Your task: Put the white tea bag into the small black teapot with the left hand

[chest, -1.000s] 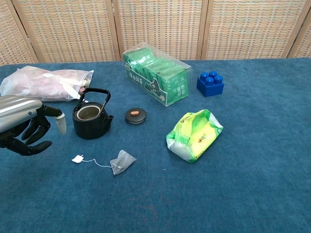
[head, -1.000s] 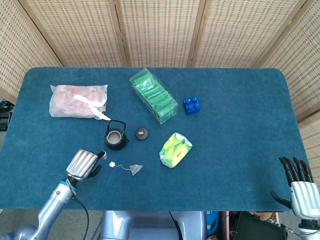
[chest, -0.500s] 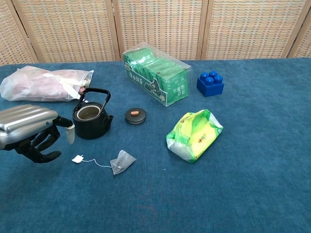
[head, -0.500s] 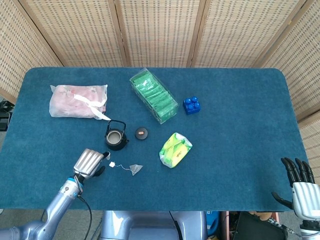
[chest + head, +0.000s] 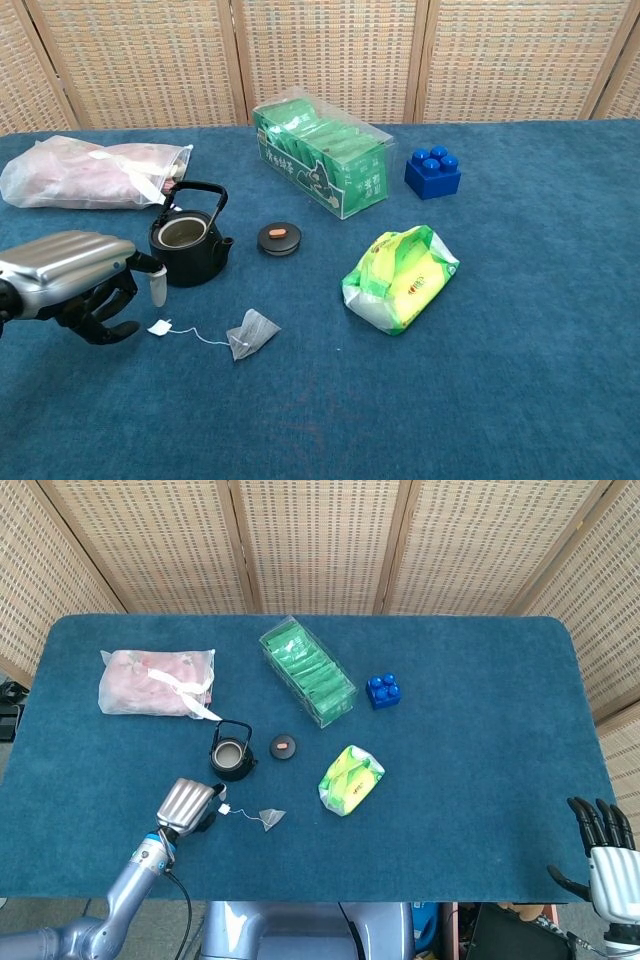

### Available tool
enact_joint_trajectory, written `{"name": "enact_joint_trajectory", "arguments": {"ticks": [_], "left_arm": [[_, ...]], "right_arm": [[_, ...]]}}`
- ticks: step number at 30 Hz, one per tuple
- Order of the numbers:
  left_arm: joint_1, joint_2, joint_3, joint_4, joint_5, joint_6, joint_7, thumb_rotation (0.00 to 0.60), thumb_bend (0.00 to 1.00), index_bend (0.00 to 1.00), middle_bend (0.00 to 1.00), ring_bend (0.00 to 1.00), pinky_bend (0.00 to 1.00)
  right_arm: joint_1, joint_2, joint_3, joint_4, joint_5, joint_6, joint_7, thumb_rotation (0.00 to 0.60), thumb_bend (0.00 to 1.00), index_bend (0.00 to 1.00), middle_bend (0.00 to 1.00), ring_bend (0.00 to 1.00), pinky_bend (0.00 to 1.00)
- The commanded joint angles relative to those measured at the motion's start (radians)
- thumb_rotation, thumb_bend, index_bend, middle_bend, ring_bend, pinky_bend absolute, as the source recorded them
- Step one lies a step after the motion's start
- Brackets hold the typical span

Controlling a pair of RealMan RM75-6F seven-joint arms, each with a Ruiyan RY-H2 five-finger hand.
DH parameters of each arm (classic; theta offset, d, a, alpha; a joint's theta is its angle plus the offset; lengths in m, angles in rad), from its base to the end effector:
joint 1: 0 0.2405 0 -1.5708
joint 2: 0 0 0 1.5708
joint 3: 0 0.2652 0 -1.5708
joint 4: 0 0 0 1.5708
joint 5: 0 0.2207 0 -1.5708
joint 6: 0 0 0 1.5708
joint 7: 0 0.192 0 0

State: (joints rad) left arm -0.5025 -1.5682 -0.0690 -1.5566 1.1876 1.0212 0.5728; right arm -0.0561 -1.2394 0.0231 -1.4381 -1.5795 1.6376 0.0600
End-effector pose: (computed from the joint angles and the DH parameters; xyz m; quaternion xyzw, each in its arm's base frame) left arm -0.2072 0.3119 -0.0675 -0.7724 -0.3660 -0.2788 0.4378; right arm -0.3513 -0.1769 0.1444 0.5651 -0.3767 0.4005 0.6151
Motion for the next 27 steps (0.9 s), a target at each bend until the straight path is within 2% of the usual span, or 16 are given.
{"name": "enact_joint_trajectory", "arguments": {"ticks": [1, 7, 27], "left_arm": [[-0.001, -0.006, 0.003, 0.005, -0.003, 0.003, -0.007, 0.600, 0.39, 0.43, 0.80, 0.71, 0.70], [-0.002, -0.019, 0.010, 0.017, -0.006, 0.008, -0.022, 0.600, 0.39, 0.46, 0.80, 0.72, 0.70], [-0.013, -0.065, 0.016, 0.065, -0.039, 0.006, -0.037, 0.600, 0.38, 0.46, 0.80, 0.72, 0.70]], "right_arm": [[0.000, 0.000, 0.000, 0.000, 0.000, -0.001, 0.000, 0.600, 0.09, 0.11, 0.19, 0.03, 0.10], [-0.001, 0.000, 0.001, 0.001, 0.001, 0.000, 0.001, 0.600, 0.08, 0.11, 0.19, 0.03, 0.10], [-0.012, 0.004, 0.003, 0.002, 0.009, 0.006, 0.003, 0.600, 0.09, 0.11, 0.19, 0.03, 0.10]]}}
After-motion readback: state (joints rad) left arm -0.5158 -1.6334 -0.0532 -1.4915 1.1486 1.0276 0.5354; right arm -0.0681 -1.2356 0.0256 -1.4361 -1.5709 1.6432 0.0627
